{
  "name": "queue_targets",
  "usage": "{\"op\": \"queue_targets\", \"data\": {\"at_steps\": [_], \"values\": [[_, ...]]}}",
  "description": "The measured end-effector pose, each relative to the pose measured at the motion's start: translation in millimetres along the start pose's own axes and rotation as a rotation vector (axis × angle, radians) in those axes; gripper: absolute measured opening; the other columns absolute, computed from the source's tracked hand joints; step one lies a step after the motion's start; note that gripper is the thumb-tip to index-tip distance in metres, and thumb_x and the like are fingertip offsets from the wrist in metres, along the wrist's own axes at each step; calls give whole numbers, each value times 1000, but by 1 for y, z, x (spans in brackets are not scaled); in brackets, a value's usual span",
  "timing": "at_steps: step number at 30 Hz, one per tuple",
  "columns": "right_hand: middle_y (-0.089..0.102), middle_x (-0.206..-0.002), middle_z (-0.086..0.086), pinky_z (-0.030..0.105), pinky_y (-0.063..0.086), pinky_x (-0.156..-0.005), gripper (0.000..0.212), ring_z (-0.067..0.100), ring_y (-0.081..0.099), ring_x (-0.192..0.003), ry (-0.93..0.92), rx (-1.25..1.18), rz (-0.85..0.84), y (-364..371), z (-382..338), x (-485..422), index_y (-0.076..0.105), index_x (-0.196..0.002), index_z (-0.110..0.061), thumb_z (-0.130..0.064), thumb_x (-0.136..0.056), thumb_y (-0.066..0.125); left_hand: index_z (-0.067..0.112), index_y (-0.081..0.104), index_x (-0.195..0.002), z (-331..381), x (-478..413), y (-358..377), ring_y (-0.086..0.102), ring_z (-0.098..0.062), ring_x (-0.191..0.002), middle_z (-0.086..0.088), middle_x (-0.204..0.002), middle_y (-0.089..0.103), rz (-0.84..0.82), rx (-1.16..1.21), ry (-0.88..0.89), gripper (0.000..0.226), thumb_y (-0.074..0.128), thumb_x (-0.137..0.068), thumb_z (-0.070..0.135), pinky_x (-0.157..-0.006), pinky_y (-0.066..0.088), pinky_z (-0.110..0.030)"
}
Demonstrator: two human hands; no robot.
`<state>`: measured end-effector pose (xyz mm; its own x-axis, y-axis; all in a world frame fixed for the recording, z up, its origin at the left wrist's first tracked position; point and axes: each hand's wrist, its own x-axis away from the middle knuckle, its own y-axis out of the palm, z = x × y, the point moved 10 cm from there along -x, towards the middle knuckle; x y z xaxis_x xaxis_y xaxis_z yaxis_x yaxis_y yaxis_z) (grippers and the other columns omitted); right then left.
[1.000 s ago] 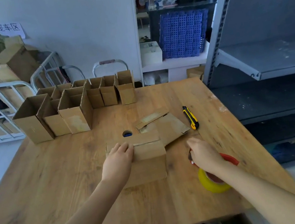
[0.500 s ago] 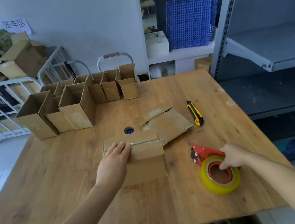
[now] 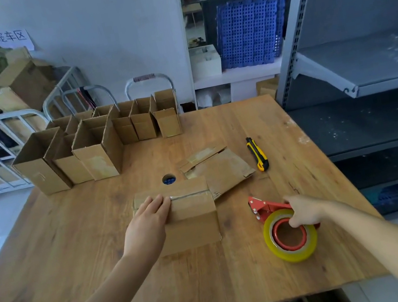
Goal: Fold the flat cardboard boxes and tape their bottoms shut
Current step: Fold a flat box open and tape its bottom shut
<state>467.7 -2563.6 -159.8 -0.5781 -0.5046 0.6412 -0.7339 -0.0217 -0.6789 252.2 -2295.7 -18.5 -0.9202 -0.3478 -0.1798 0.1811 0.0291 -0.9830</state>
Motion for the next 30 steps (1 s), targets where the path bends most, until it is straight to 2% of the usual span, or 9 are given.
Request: {"op": "queue_targets", "data": {"at_steps": [2, 5, 7, 11, 16, 20, 23, 26, 30], "values": [[64, -107, 4, 28, 53, -73, 53, 19, 64, -92, -2, -84, -17, 6, 4, 0, 51, -127, -12, -10, -76, 65, 7, 69, -114, -1, 0, -1, 66, -29, -105, -5, -112, 70, 7, 3, -10, 68, 79, -51, -17, -76, 57, -35], [67, -87, 6, 29, 52, -67, 29, 20, 65, -78, -1, -192, -49, 15, 7, 3, 60, -97, -18, -4, -72, 62, 9, 60, -130, -1, 1, 1, 55, -29, -124, -4, -130, 61, -15, 50, -34, 63, 65, -72, -15, -93, 51, -36], [69, -90, 8, 31, 54, -73, 31, 20, 66, -80, 13, -249, -63, 19, 8, 7, 61, -100, -19, -4, -73, 62, 11, 55, -136, -2, 2, 1, 48, -28, -130, -2, -138, 55, -18, 70, -37, 62, 59, -79, -13, -98, 47, -36], [69, -103, 7, 37, 55, -88, 41, 21, 66, -95, 33, -334, -94, 27, 10, 14, 59, -111, -21, -3, -75, 63, 6, 67, -118, -3, 1, 3, 64, -30, -109, -6, -115, 69, -40, 37, -21, 68, 74, -55, -19, -76, 57, -36], [70, -108, 5, 41, 52, -96, 40, 21, 66, -101, 61, -482, -112, 45, 16, 20, 59, -118, -21, -8, -81, 67, 8, 62, -127, -3, 1, 5, 57, -29, -120, -4, -125, 63, -37, 38, -18, 65, 67, -67, -17, -86, 54, -38], [72, -107, 16, 44, 53, -93, 31, 33, 67, -103, 91, -818, -122, 53, 16, 31, 67, -115, -15, -9, -84, 63, 9, 60, -130, -2, 1, 3, 55, -27, -123, -4, -129, 61, -48, 38, -25, 62, 64, -72, -14, -91, 52, -37], [72, -104, 15, 38, 52, -82, 27, 28, 66, -96, 54, -953, -132, 52, 6, 38, 69, -113, -16, -14, -87, 62, 8, 62, -127, -1, 2, 1, 58, -27, -117, -4, -124, 63, -52, 31, -21, 61, 67, -69, -13, -87, 53, -36], [73, -104, 12, 40, 53, -86, 41, 28, 67, -100, 53, -974, -101, 52, 6, 36, 64, -121, -19, -20, -81, 72, 7, 65, -122, 0, 3, -1, 62, -29, -112, -6, -119, 66, -53, 30, -23, 62, 71, -65, -15, -82, 56, -37], [73, -106, 10, 45, 54, -91, 57, 29, 68, -102, 14, -968, -31, 40, 2, 42, 60, -125, -27, -15, -73, 81, 9, 61, -129, 1, 4, -3, 57, -27, -119, -4, -128, 62, -47, 36, -32, 61, 65, -72, -14, -87, 53, -36]]}}
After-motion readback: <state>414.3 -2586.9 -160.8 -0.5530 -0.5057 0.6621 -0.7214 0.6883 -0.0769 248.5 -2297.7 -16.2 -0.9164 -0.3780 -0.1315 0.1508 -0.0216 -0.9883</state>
